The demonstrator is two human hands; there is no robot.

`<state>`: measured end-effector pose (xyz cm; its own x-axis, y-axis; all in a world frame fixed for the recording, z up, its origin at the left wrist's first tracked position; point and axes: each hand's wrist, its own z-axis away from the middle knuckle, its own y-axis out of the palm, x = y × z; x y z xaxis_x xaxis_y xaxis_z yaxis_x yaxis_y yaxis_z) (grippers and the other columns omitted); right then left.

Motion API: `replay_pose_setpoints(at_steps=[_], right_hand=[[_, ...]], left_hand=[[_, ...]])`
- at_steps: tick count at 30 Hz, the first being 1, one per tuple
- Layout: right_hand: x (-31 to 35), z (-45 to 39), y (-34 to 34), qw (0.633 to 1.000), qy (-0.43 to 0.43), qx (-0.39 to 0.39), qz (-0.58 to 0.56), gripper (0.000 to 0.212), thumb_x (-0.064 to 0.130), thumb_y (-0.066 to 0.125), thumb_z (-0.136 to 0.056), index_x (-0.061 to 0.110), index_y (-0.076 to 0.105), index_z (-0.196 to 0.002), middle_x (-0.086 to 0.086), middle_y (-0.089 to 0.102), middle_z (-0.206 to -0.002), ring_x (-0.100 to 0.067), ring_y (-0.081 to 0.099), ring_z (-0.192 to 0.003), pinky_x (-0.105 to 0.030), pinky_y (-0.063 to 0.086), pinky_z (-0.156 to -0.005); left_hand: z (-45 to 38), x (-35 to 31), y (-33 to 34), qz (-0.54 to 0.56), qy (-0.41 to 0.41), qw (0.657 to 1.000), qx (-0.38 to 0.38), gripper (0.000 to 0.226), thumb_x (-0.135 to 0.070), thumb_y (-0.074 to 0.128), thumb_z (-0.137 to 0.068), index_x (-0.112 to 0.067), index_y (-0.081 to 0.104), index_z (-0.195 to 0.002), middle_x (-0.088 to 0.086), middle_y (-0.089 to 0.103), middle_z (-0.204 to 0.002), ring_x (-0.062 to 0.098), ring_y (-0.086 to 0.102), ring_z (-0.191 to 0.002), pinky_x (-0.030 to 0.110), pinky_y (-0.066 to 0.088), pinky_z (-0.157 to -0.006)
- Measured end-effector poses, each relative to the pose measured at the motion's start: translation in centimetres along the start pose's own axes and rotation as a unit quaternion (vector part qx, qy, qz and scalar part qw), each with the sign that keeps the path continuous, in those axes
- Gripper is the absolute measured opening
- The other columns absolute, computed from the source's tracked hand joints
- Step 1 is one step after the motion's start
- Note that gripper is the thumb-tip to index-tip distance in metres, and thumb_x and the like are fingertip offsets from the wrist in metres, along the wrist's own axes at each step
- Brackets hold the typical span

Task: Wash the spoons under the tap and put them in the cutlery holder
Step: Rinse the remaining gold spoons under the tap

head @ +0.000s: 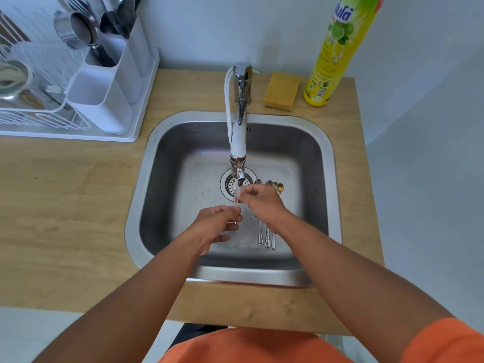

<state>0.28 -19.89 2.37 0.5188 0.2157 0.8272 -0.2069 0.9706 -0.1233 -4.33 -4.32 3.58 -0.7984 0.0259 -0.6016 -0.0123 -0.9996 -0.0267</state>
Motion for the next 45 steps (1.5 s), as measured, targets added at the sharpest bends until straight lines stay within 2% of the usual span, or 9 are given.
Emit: replay_pose_setpoints(at_steps=[8,12,16,23,28,31,36,41,45], right_hand=[[1.0,-0.9,-0.3,1.0,0.013,-0.02,-0.013,0.018,0.018,0.071,-0.095,0.024,0.073,-0.077,0.023,0.069,-0.066,0.011,0.057,-0.054,-0.018,0.041,-0.064],[0.1,-0.4,0.3,0.999,0.028,0.005,-0.02,0.017,0.021,0.072,-0.096,0.029,0.072,-0.081,0.018,0.068,-0.084,0.002,0.055,-0.068,-0.018,0.041,-0.065],[-0.3,-0.3,0.2,1.0,0.024,-0.007,-0.014,0.021,0.018,0.072,-0.093,0.029,0.073,-0.076,0.021,0.065,-0.077,0.002,0.055,-0.074,-0.022,0.043,-0.074],[-0.6,0.0,-0.1,0.999,0.008,-0.038,0.011,0.012,0.017,0.073,-0.093,0.024,0.077,-0.084,0.016,0.076,-0.097,0.005,0.065,-0.095,-0.011,0.043,-0.073],[-1.2,-0.2,-1.3,0.991,0.02,-0.118,0.066,0.013,0.02,0.069,-0.095,0.021,0.079,-0.087,0.01,0.077,-0.098,-0.008,0.069,-0.094,-0.026,0.052,-0.083],[-1.2,-0.5,-2.5,0.972,0.039,-0.167,0.16,0.021,0.024,0.065,-0.094,0.025,0.076,-0.076,0.009,0.075,-0.087,-0.015,0.069,-0.082,-0.026,0.052,-0.068],[-1.9,-1.0,-4.0,0.946,0.088,-0.198,0.24,0.024,0.012,0.057,-0.093,0.016,0.073,-0.075,-0.007,0.075,-0.086,-0.028,0.072,-0.08,-0.037,0.063,-0.072],[-3.2,-1.2,-4.5,0.919,0.125,-0.232,0.294,0.019,0.005,0.059,-0.095,0.006,0.067,-0.078,-0.01,0.066,-0.078,-0.023,0.061,-0.064,-0.02,0.039,-0.044],[-3.9,-1.1,-4.7,0.9,0.15,-0.247,0.326,0.011,0.005,0.06,-0.095,0.004,0.069,-0.089,-0.012,0.066,-0.084,-0.031,0.068,-0.076,-0.029,0.051,-0.057]], left_hand=[[-0.1,0.1,0.2,-0.032,0.025,0.999,-0.026,0.021,-0.038,0.078,-0.091,-0.02,0.078,-0.102,-0.006,0.082,-0.091,0.01,0.074,-0.079,0.031,0.057,-0.071],[-0.7,-0.7,0.2,-0.018,0.038,0.998,-0.052,0.019,-0.038,0.079,-0.091,-0.021,0.079,-0.097,-0.007,0.082,-0.086,0.01,0.074,-0.077,0.032,0.058,-0.072],[-0.8,-0.6,0.4,-0.011,0.03,0.999,-0.031,0.021,-0.041,0.074,-0.094,-0.022,0.078,-0.102,-0.006,0.082,-0.091,0.01,0.074,-0.079,0.034,0.058,-0.075],[-0.7,0.6,0.9,-0.024,0.03,0.999,-0.003,0.015,-0.035,0.071,-0.097,-0.025,0.078,-0.105,-0.01,0.082,-0.096,0.012,0.075,-0.086,0.033,0.057,-0.076],[-1.1,2.0,0.9,-0.056,0.014,0.998,-0.005,0.012,-0.029,0.069,-0.097,-0.026,0.077,-0.105,-0.01,0.082,-0.096,0.01,0.075,-0.084,0.026,0.056,-0.067],[-1.2,2.8,0.6,-0.076,0.001,0.997,-0.017,0.009,-0.028,0.069,-0.098,-0.023,0.077,-0.1,-0.009,0.081,-0.092,0.005,0.068,-0.07,0.02,0.05,-0.055],[-1.4,2.9,0.4,-0.1,0.007,0.995,-0.023,0.011,-0.033,0.068,-0.098,-0.025,0.075,-0.099,-0.009,0.08,-0.096,0.01,0.07,-0.077,0.026,0.05,-0.062],[-1.2,3.1,0.5,-0.108,0.004,0.994,-0.023,0.016,-0.037,0.067,-0.098,-0.023,0.074,-0.103,-0.007,0.079,-0.098,0.009,0.068,-0.075,0.024,0.048,-0.058],[-1.2,3.1,0.4,-0.098,-0.001,0.995,-0.026,0.02,-0.038,0.068,-0.097,-0.021,0.074,-0.104,-0.006,0.079,-0.097,0.01,0.068,-0.073,0.024,0.048,-0.058]])
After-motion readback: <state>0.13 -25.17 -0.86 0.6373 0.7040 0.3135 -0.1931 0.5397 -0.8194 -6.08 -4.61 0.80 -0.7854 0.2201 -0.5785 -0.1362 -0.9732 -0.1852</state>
